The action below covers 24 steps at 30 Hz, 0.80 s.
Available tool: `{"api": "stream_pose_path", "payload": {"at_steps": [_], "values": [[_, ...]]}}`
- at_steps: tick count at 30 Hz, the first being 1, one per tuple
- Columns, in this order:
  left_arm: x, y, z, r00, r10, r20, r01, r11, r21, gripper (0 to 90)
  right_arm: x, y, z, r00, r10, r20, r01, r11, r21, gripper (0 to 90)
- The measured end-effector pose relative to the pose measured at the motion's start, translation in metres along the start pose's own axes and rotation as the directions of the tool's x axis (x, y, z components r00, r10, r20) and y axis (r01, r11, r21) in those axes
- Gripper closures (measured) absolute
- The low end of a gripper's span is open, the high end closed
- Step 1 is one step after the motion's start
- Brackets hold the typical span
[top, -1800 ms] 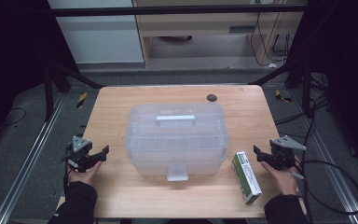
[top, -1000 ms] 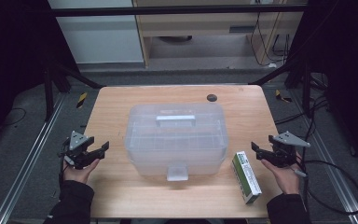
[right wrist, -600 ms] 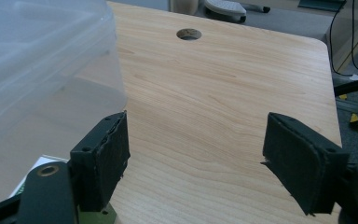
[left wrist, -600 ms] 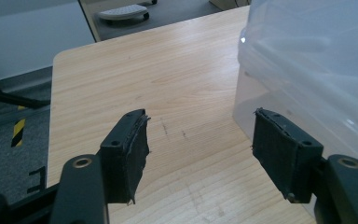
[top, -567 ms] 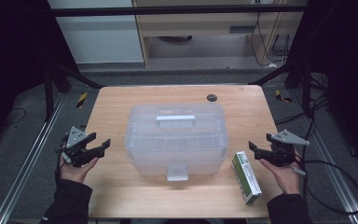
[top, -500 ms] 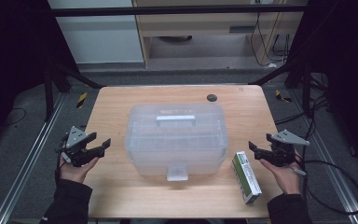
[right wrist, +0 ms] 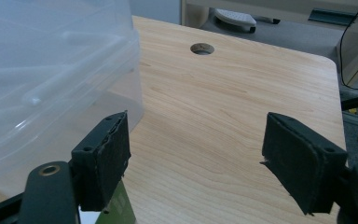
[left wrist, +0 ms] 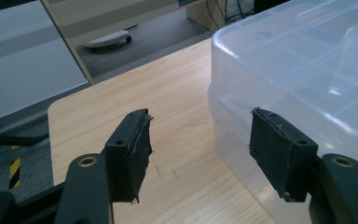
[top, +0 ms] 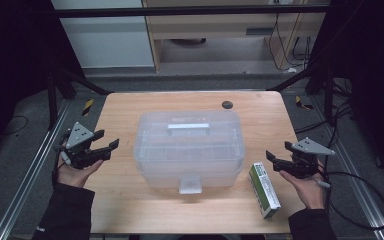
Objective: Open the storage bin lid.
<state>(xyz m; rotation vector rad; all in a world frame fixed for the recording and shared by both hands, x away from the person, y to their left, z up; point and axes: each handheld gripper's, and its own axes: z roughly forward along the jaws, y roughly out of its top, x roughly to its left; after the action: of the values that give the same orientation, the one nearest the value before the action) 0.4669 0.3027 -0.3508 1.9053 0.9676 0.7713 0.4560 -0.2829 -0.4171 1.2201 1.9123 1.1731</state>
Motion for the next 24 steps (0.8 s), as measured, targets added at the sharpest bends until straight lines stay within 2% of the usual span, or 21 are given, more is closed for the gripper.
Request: {"api": "stream_pose_path", "payload": {"at_steps": [3, 6, 9, 14, 20, 21, 24], "values": [[0.001, 0.01, -0.001, 0.9998, 0.007, 0.016, -0.007, 1.0, -0.001, 37.7, 0.001, 0.001, 0.0, 1.0, -0.007, -0.003, 0.007, 1.0, 0.003, 23.4], [0.002, 0.021, 0.0, 0.9985, 0.036, 0.042, -0.035, 0.9992, -0.02, 37.8, 0.003, 0.001, 0.001, 0.9999, -0.013, -0.009, 0.013, 1.0, 0.011, 23.4], [0.001, 0.031, -0.001, 0.9986, 0.028, 0.045, -0.027, 0.9995, -0.017, 37.1, 0.003, 0.001, 0.001, 0.9998, -0.013, -0.011, 0.013, 1.0, 0.011, 23.4], [0.0, 0.046, -0.001, 0.9965, 0.045, 0.071, -0.043, 0.9987, -0.029, 36.9, 0.003, 0.002, 0.001, 0.9998, -0.016, -0.013, 0.016, 1.0, 0.015, 23.4], [-0.004, 0.061, 0.0, 0.9891, 0.102, 0.106, -0.099, 0.9945, -0.035, 37.1, 0.003, 0.001, 0.002, 0.9997, -0.019, -0.018, 0.019, 0.999, 0.026, 23.4], [-0.008, 0.065, 0.001, 0.9863, 0.124, 0.108, -0.121, 0.9921, -0.031, 37.1, 0.003, 0.001, 0.002, 0.9996, -0.022, -0.02, 0.022, 0.999, 0.028, 23.4], [-0.011, 0.069, 0.002, 0.9827, 0.146, 0.114, -0.144, 0.9892, -0.028, 37.0, 0.003, 0.002, 0.001, 0.9995, -0.021, -0.022, 0.021, 0.999, 0.026, 23.4]]}}
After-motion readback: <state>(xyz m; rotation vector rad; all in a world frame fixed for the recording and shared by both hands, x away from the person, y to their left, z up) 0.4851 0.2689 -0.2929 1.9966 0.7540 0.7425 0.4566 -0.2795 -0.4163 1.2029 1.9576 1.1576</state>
